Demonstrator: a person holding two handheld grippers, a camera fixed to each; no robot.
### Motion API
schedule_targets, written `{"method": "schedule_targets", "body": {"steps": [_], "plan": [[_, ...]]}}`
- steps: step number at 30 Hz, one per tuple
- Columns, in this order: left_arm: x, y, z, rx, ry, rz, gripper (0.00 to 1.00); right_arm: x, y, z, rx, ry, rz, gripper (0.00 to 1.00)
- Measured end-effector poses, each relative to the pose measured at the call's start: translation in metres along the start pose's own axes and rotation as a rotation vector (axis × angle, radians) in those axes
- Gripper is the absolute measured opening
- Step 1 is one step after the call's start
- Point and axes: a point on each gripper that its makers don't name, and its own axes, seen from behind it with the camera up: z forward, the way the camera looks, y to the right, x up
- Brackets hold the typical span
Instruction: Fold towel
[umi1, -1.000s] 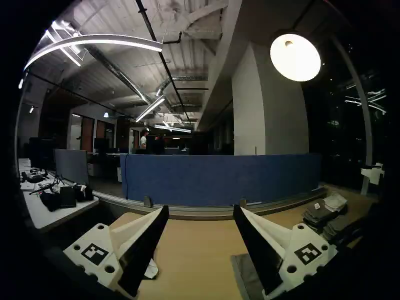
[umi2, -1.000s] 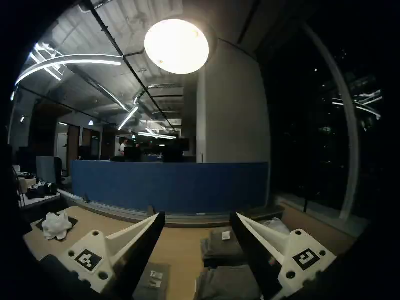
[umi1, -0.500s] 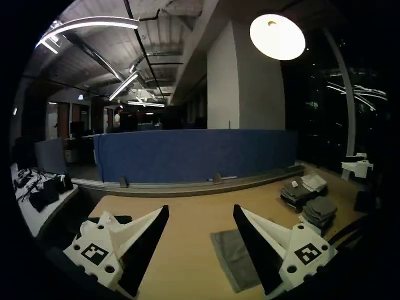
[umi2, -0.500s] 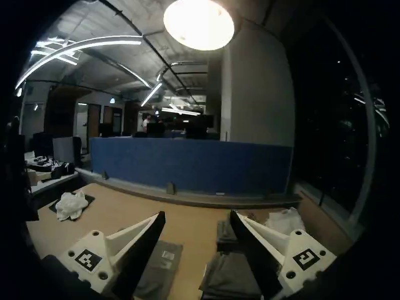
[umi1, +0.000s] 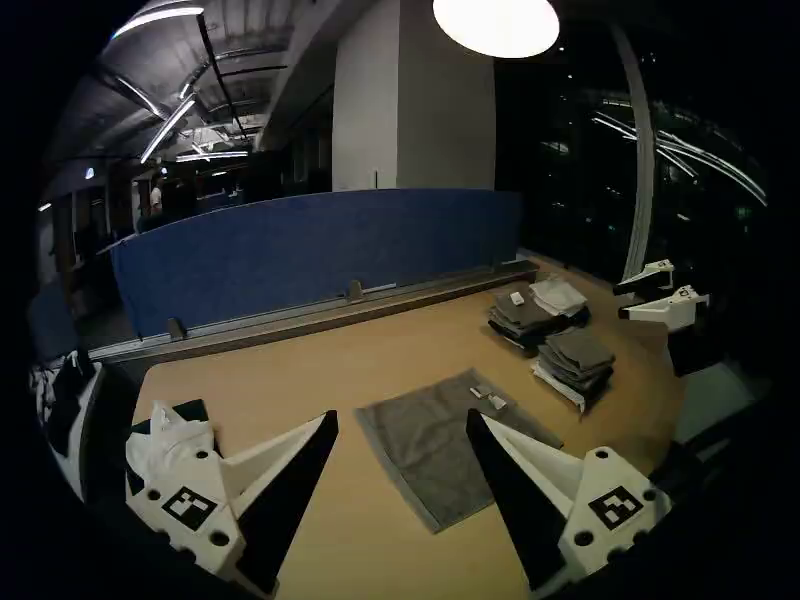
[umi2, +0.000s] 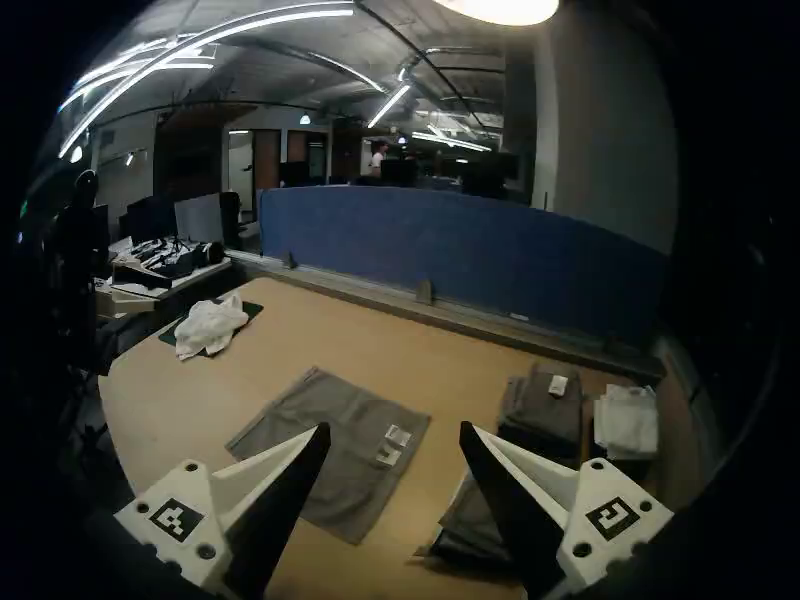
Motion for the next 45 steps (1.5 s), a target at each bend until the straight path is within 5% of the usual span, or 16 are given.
{"method": "schedule_targets", "body": {"steps": [17, 23, 45], "plan": [[-0.037, 0.008, 0.024, -0.017, -0.042, 0.044, 0.96, -0.034, -0.015, 0.024, 0.045, -0.051, -0.057, 1.00], [-0.068, 0.013, 0.037, -0.032, -0.066, 0.029, 0.96, -0.062, -0.024, 0.038, 0.055, -0.066, -0.065, 1.00], [-0.198, 0.030, 0.092, -0.084, -0.215, 0.111, 0.96, -0.171, -0.047, 0.091, 0.099, -0.166, -0.042, 1.00]]}}
